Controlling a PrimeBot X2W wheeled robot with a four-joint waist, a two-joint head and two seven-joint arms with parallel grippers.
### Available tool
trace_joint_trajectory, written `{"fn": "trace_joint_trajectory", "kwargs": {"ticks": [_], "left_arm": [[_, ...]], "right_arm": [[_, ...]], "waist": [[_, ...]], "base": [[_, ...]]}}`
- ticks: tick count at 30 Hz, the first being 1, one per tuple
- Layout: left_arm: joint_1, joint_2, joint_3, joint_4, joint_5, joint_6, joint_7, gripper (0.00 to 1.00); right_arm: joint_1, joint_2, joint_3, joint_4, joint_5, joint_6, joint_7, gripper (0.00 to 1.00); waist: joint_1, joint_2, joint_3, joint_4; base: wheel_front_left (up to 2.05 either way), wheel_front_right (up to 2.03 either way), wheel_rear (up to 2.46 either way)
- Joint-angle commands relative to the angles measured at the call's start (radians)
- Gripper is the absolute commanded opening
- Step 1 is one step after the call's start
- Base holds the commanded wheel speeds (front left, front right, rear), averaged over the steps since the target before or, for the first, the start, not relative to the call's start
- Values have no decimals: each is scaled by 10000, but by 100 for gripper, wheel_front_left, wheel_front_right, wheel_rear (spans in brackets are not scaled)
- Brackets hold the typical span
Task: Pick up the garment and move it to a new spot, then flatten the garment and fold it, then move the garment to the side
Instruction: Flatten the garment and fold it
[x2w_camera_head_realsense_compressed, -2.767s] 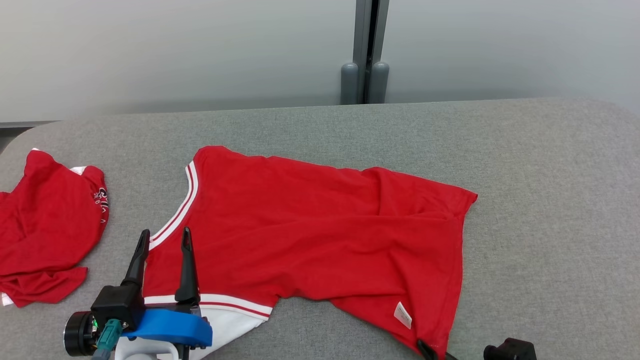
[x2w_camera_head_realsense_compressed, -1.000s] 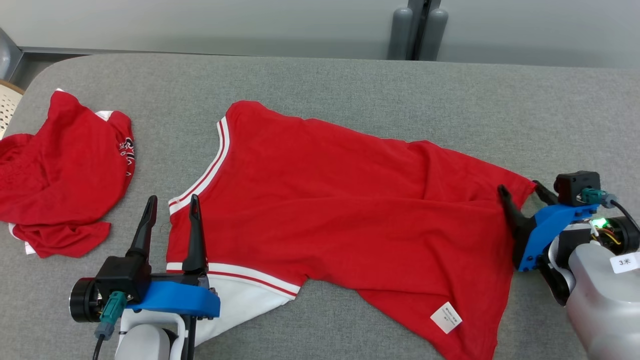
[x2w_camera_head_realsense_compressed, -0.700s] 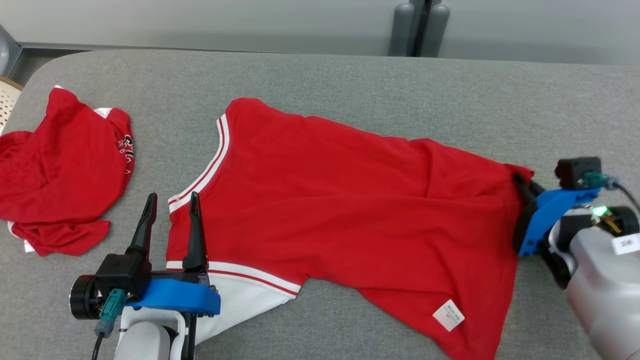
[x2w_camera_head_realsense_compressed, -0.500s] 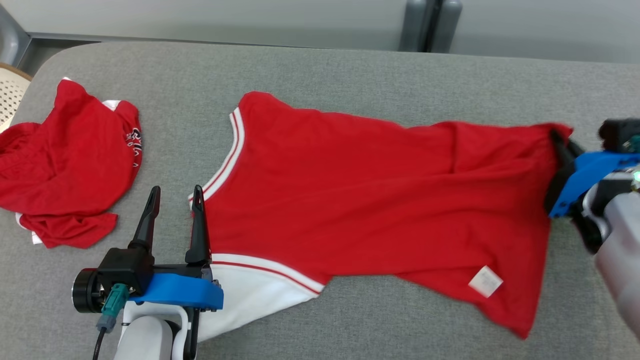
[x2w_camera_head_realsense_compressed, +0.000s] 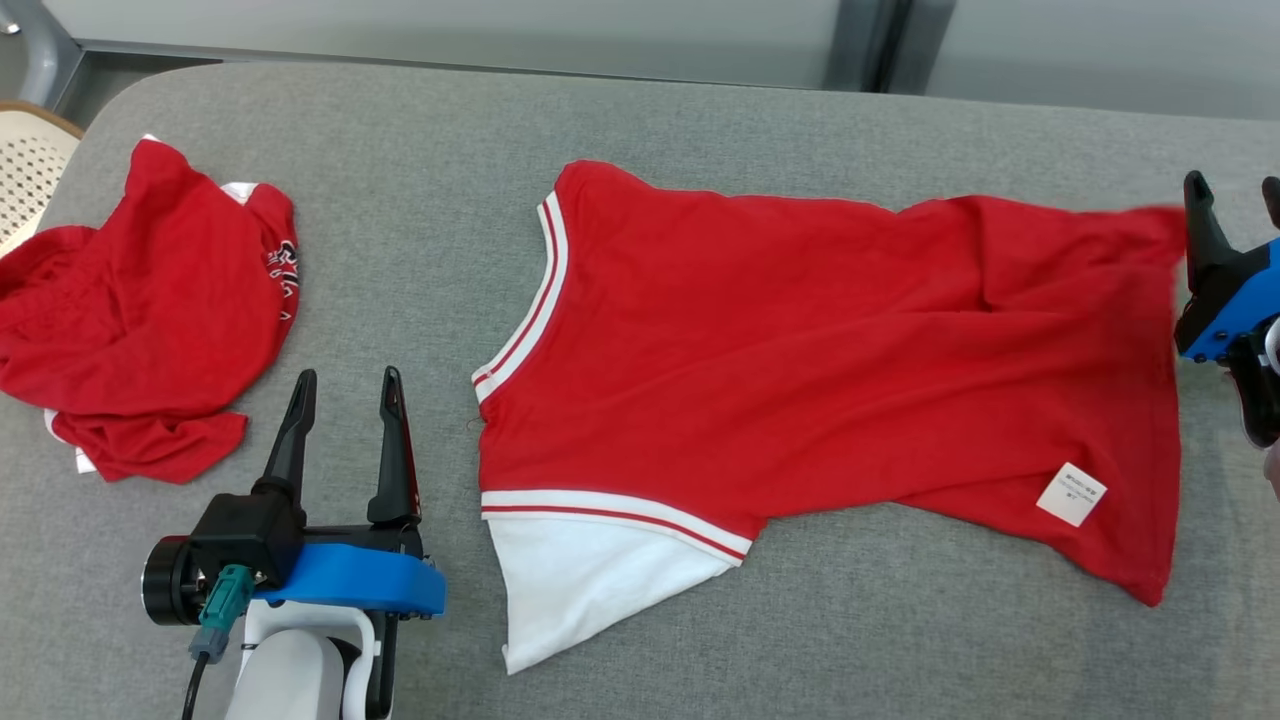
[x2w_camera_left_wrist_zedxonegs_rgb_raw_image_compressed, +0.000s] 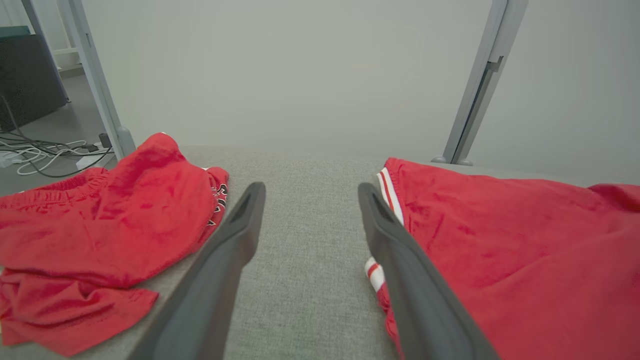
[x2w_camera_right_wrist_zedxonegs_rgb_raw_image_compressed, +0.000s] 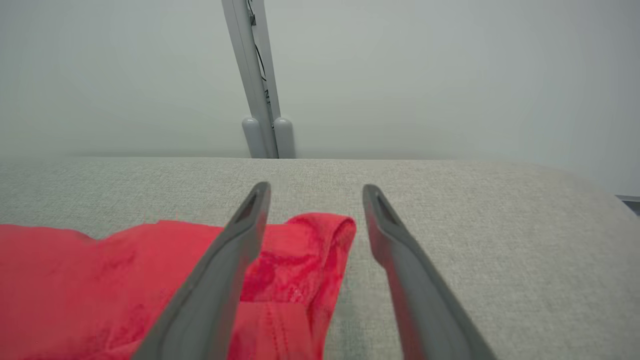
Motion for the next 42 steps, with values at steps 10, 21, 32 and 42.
{"fn": "trace_joint_trajectory", "kwargs": {"ticks": [10, 21, 32, 42], "left_arm": [[187, -4, 331, 29, 250, -28, -47, 100], [896, -5, 840, 41, 540, -172, -47, 100], [1328, -4, 957, 63, 642, -197, -47, 100], [1731, -4, 1035, -7, 638, -137, -47, 100]], "right_arm": [[1298, 80, -1396, -2985, -761, -1, -123, 100], [4678, 1518, -2733, -6767, -2132, -1, -117, 100], [7373, 2488, -3161, -8744, -2606, -1, -117, 100], [9150, 3236, -3504, -9893, -3379, -1, -117, 100]], "waist": [[-1, 0, -608, -730], [-1, 0, -1607, -1536], [-1, 0, -2151, -1722], [-1, 0, -2521, -1747]], "base": [[0, 0, 0], [0, 0, 0], [0, 0, 0], [0, 0, 0]]}}
